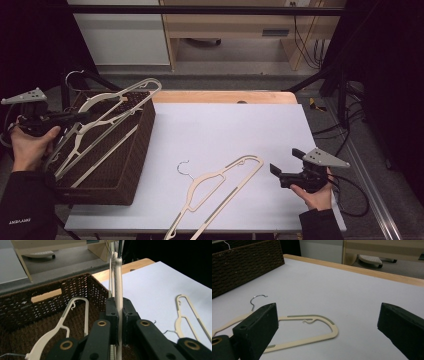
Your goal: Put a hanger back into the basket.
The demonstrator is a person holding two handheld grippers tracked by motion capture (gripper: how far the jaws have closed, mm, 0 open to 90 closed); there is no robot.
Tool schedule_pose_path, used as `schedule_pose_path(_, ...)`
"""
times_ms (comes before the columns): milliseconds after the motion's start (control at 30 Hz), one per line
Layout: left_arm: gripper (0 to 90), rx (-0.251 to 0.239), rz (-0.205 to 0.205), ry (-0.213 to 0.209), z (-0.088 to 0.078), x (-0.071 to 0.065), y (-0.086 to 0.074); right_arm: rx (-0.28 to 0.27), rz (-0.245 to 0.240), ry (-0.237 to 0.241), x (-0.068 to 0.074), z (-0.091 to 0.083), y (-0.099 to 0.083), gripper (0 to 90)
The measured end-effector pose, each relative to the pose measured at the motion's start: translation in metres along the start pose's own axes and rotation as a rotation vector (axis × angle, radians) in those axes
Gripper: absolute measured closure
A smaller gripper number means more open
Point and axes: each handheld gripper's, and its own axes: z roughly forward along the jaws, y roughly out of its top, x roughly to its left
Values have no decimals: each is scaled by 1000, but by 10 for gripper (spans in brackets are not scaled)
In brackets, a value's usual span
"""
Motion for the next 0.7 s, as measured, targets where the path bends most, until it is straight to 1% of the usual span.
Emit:
schedule_pose_path(67, 858, -4, -9, 3, 0, 3, -4, 0, 2, -1, 0, 0, 0, 35)
schedule_pose_path(233, 858, 7, -8, 12, -2, 11, -10, 4, -4, -2, 0, 1, 0, 35)
schedule_pose_path(267, 858, 1, -13, 13, -2, 12, -11, 3, -1, -3, 0, 1, 0, 35)
schedule_pose_path(333, 859, 7, -20, 25, -4, 16, -13, 5, -3, -1, 0, 1, 0, 35)
schedule_pose_path(367, 858, 8, -31, 30, -5, 18, -14, 5, 1, -3, 0, 1, 0, 35)
schedule_pose_path(400, 858, 10, -29, 41, -6, 20, -15, 7, -2, -5, 0, 1, 0, 35)
schedule_pose_path(500, 858, 18, -49, 47, -7, 24, -20, 7, -4, -5, 0, 2, 0, 35)
schedule_pose_path(567, 858, 27, -51, 52, -8, 27, -24, 7, -5, -7, 0, 2, 0, 35)
schedule_pose_path(600, 859, 25, -56, 51, -8, 28, -27, 8, -4, -7, 0, 2, 0, 35)
schedule_pose_path(700, 859, 43, -58, 64, -8, 31, -33, 10, -2, -6, 0, 2, 0, 35)
